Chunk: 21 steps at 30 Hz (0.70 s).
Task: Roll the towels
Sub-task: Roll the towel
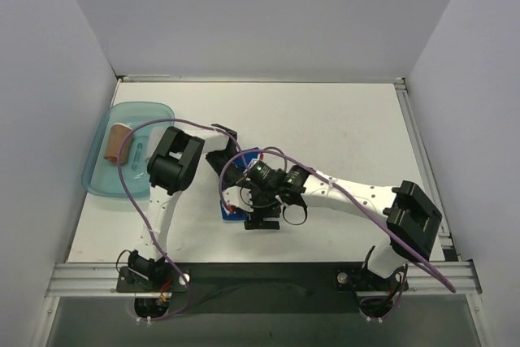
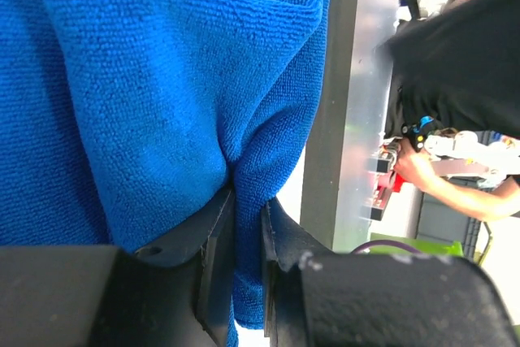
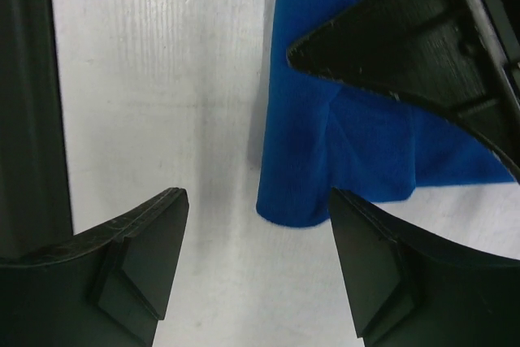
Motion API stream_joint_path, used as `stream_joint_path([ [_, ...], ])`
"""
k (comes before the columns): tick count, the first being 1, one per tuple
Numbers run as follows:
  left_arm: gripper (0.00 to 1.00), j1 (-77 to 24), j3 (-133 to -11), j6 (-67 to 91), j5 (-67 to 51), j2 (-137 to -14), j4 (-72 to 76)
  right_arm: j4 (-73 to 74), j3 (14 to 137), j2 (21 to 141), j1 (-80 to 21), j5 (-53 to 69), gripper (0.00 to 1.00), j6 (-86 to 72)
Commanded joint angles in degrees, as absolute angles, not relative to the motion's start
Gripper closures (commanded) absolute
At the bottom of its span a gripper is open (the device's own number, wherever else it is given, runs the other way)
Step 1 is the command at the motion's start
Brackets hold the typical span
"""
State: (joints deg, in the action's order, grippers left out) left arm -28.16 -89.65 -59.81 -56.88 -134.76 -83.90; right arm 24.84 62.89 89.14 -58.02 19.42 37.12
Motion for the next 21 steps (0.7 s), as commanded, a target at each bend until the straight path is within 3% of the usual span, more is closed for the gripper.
stream_joint_path([
  [1,0.79,-27.69,-90.53,-63.98,-52.03,-137.72,-83.23,15.66,60.65,91.49,-59.33,14.77,0.28,41.22],
  [9,0.79,-27.77,-90.44,-64.16,-51.94,-137.72,-83.32,7.83,52.74,96.24,-57.84,11.52,0.32,42.1],
  [13,0.79,-27.86,-90.44,-63.99,-51.86,-137.72,-83.23,9.22,52.47,97.21,-55.12,14.22,0.47,41.14],
  [16,0.8,-27.77,-90.44,-63.63,-51.86,-137.73,-83.06,14.22,55.71,97.21,-52.48,20.99,0.7,39.38],
  [21,0.76,-27.51,-89.13,-61.53,-51.94,-136.85,-81.04,23.09,61.69,101.07,-48.43,30.91,0.92,37.36],
])
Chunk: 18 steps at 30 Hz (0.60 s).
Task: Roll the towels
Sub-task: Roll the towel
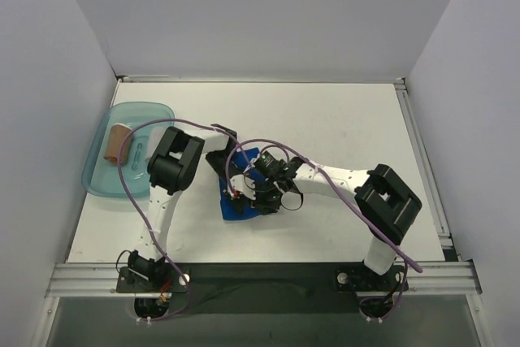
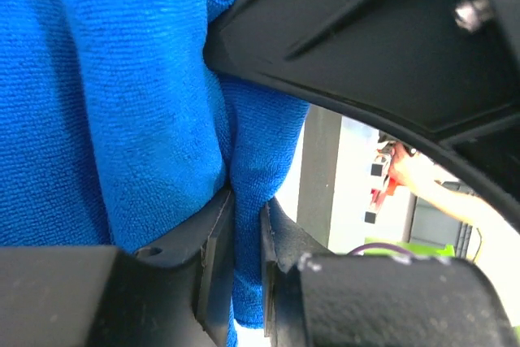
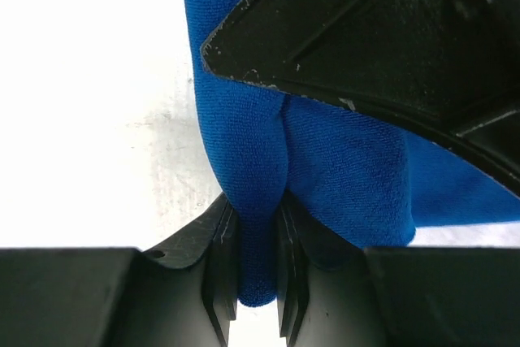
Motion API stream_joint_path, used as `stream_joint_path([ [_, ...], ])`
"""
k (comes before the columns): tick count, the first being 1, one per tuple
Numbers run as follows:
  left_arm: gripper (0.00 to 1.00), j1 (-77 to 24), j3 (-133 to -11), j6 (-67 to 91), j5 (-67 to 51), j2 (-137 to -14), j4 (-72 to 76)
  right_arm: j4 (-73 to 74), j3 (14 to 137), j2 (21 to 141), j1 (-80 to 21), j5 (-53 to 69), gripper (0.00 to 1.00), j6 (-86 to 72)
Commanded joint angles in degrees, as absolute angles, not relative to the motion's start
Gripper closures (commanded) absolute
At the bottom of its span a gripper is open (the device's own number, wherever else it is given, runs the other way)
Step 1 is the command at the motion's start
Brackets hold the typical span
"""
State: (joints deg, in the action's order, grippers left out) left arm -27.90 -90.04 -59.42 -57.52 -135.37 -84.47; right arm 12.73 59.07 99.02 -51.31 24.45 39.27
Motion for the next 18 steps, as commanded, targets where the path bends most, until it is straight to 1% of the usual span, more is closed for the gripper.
stream_joint_path([
  [1,0.76,-27.42,-88.69,-61.09,-51.94,-136.24,-80.08,23.81,62.48,101.94,-47.82,32.07,1.0,37.18],
  [3,0.74,-26.81,-87.63,-60.21,-52.38,-135.53,-79.11,26.61,63.54,102.74,-46.94,33.13,1.0,37.17],
  [4,0.71,-26.55,-86.76,-59.94,-52.56,-134.83,-78.75,27.5,63.98,102.92,-46.85,34.44,1.0,37.61],
  [5,0.65,-26.19,-86.31,-59.59,-52.65,-134.56,-78.23,28.03,64.59,103.35,-46.85,34.63,1.0,38.14],
  [8,0.51,-24.7,-85.52,-59.06,-53.43,-133.69,-78.13,34.25,68.18,106.08,-46.67,36.73,1.0,39.19],
  [13,0.46,-20.93,-86.48,-55.99,-53.53,-130.62,-77.96,39.72,71.36,108.89,-46.32,39.28,1.0,42.1],
  [15,0.43,-19.61,-88.06,-54.5,-53.0,-129.64,-77.96,41.3,72.5,109.33,-46.14,40.16,1.0,42.54],
  [18,0.42,-16.71,-92.26,-53.27,-51.68,-128.67,-79.1,42.1,72.86,109.77,-45.7,40.6,1.0,43.24],
])
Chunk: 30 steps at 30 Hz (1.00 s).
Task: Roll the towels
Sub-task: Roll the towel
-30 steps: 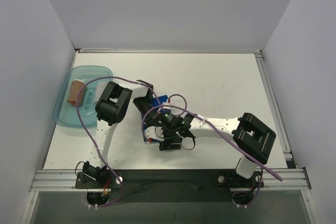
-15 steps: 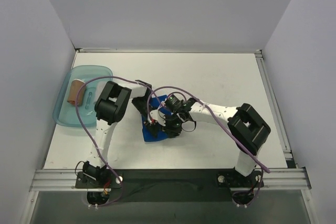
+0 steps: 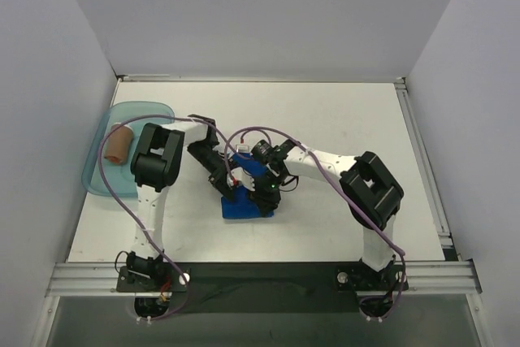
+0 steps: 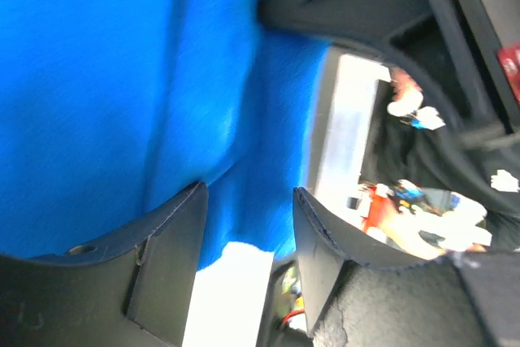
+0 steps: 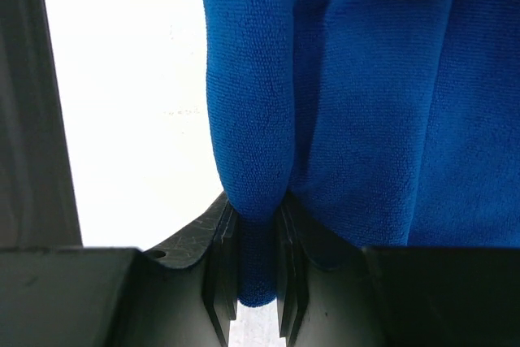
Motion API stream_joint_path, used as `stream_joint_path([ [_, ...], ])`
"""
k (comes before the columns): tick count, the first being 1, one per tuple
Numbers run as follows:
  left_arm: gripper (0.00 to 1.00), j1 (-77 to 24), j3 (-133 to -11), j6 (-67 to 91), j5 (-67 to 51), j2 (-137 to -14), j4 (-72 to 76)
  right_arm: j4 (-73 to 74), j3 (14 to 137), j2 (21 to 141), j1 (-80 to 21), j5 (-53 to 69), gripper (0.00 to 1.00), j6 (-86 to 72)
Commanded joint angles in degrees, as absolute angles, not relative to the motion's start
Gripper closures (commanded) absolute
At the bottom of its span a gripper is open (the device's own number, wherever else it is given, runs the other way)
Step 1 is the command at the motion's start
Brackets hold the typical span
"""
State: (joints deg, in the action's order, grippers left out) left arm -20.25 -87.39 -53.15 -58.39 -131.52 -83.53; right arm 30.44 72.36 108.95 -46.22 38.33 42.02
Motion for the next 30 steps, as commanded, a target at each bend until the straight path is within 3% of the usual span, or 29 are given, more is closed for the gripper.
stream_joint_path([
  [1,0.42,-15.83,-94.03,-53.26,-51.24,-128.67,-80.67,42.1,73.38,109.95,-45.62,40.43,1.0,43.33],
  [12,0.41,-6.6,-118.55,-49.32,-50.18,-128.93,-89.82,43.15,76.29,111.88,-43.77,40.34,1.0,43.77],
  [16,0.41,-3.0,-123.31,-47.73,-50.63,-123.69,-88.44,45.26,79.44,114.08,-41.84,43.67,1.0,43.16],
  [20,0.41,-1.49,-114.55,-45.53,-50.53,-111.65,-78.07,50.96,85.85,120.31,-40.08,46.84,1.0,42.71],
  [25,0.41,-2.11,-93.02,-44.91,-49.4,-91.29,-62.63,55.45,94.9,129.26,-38.24,50.88,1.0,41.92],
  [30,0.4,-9.11,-74.03,-48.24,-41.15,-74.64,-52.48,56.86,98.61,134.11,-37.53,53.61,1.0,40.78],
])
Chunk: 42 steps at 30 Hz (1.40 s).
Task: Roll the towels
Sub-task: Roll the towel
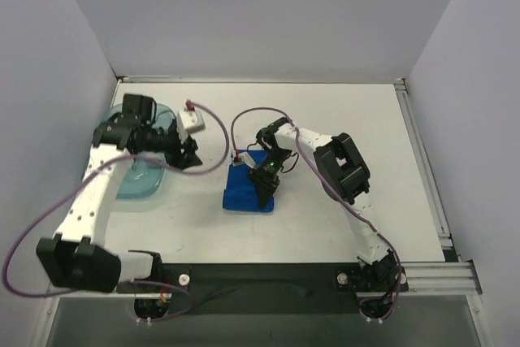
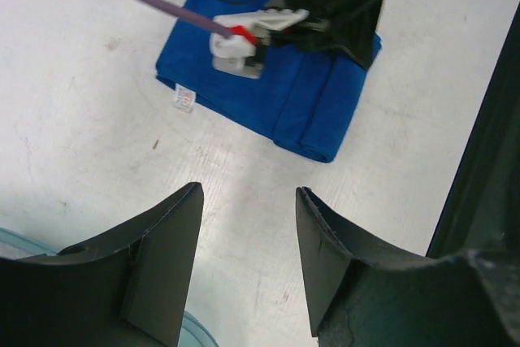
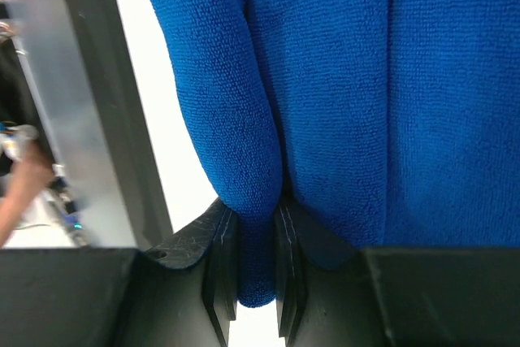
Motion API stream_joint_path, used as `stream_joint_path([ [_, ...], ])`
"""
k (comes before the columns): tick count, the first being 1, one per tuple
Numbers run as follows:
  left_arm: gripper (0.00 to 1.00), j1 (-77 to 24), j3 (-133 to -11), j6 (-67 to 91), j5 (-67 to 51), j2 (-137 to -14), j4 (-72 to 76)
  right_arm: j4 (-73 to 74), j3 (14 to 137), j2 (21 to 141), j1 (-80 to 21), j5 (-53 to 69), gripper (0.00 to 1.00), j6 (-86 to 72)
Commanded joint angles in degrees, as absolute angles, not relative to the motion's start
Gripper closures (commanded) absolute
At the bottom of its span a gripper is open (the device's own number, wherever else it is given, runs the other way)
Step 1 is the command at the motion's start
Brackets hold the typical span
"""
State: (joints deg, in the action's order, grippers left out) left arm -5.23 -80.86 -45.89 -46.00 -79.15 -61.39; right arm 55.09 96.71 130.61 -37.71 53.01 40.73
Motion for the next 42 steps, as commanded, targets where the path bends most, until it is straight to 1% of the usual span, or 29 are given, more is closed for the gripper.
stream_joint_path([
  [1,0.4,-10.71,-68.96,-48.77,-38.35,-70.88,-50.9,56.95,98.96,135.25,-37.53,55.01,1.0,40.87],
  [4,0.39,-17.56,-62.08,-51.06,-33.25,-65.15,-48.27,57.48,100.28,137.01,-38.05,55.9,1.0,41.39],
  [5,0.39,-19.14,-57.79,-51.15,-31.83,-64.0,-46.86,58.0,100.72,137.37,-38.14,56.07,1.0,41.66],
  [7,0.38,-24.84,-52.93,-50.98,-26.84,-61.36,-41.17,58.27,100.55,138.42,-38.41,56.6,1.0,42.71],
  [9,0.36,-29.25,-47.41,-50.45,-23.92,-60.47,-36.85,58.53,99.94,138.95,-38.23,56.95,1.0,43.24],
  [10,0.36,-33.53,-46.07,-50.36,-22.78,-60.12,-33.08,58.62,99.67,139.3,-38.15,56.95,1.0,43.76],
  [12,0.32,-36.99,-42.65,-50.89,-20.22,-60.2,-29.55,58.45,98.71,139.39,-37.97,57.3,1.0,44.12],
  [14,0.3,-41.2,-40.7,-51.15,-18.73,-61.43,-24.89,58.45,98.79,139.83,-37.88,57.65,1.0,43.77],
  [17,0.3,-44.81,-38.15,-52.82,-17.76,-64.07,-20.32,58.36,99.05,139.83,-37.88,57.75,1.0,43.68],
  [20,0.31,-46.31,-35.95,-53.26,-15.3,-66.44,-14.43,58.36,98.79,139.75,-37.53,57.74,1.0,43.68],
  [25,0.31,-46.84,-34.55,-54.31,-12.75,-70.74,-7.67,58.45,98.7,139.39,-37.18,58.09,1.0,43.77],
  [28,0.31,-46.93,-33.93,-55.63,-12.74,-74.16,-6.51,58.45,98.96,139.48,-37.0,58.36,1.0,43.68],
  [29,0.33,-46.85,-34.01,-55.9,-13.27,-75.14,-6.76,58.53,98.88,139.48,-36.91,58.45,1.0,43.68],
  [30,0.37,-46.85,-34.1,-56.42,-13.71,-75.93,-7.55,58.45,99.05,139.48,-36.83,58.53,1.0,43.59],
  [32,0.4,-46.93,-34.62,-56.51,-15.63,-77.78,-10.18,58.53,99.49,139.39,-36.74,58.54,1.0,43.59],
  [33,0.41,-47.02,-35.32,-57.04,-16.6,-78.22,-12.63,58.54,99.58,139.39,-36.56,58.62,1.0,43.51],
  [34,0.44,-47.37,-36.2,-57.13,-17.48,-79.35,-17.96,58.45,99.58,139.13,-36.21,58.71,0.98,43.24],
  [35,0.47,-48.07,-36.91,-56.69,-17.93,-80.06,-20.11,58.1,99.93,139.3,-35.95,58.8,0.96,42.81],
  [36,0.55,-48.25,-38.13,-54.25,-17.93,-80.85,-21.69,58.1,101.5,139.48,-35.86,58.36,0.93,42.11],
  [38,0.64,-48.25,-39.11,-50.74,-18.02,-82.7,-25.83,58.01,103.35,140.62,-35.68,57.22,0.88,40.61],
  [39,0.68,-48.25,-39.37,-49.67,-18.1,-82.97,-26.8,58.01,104.32,140.89,-35.68,56.26,0.82,40.34],
  [40,0.73,-48.25,-39.37,-48.79,-18.45,-82.88,-28.37,58.01,105.89,141.32,-35.68,55.9,0.8,40.17],
  [41,0.75,-48.34,-39.55,-48.17,-18.98,-82.88,-29.61,58.09,106.69,141.5,-35.77,55.64,0.77,39.47],
  [42,0.78,-48.34,-39.72,-46.16,-19.07,-82.71,-31.27,58.01,107.4,141.76,-35.77,55.46,0.7,39.03],
])
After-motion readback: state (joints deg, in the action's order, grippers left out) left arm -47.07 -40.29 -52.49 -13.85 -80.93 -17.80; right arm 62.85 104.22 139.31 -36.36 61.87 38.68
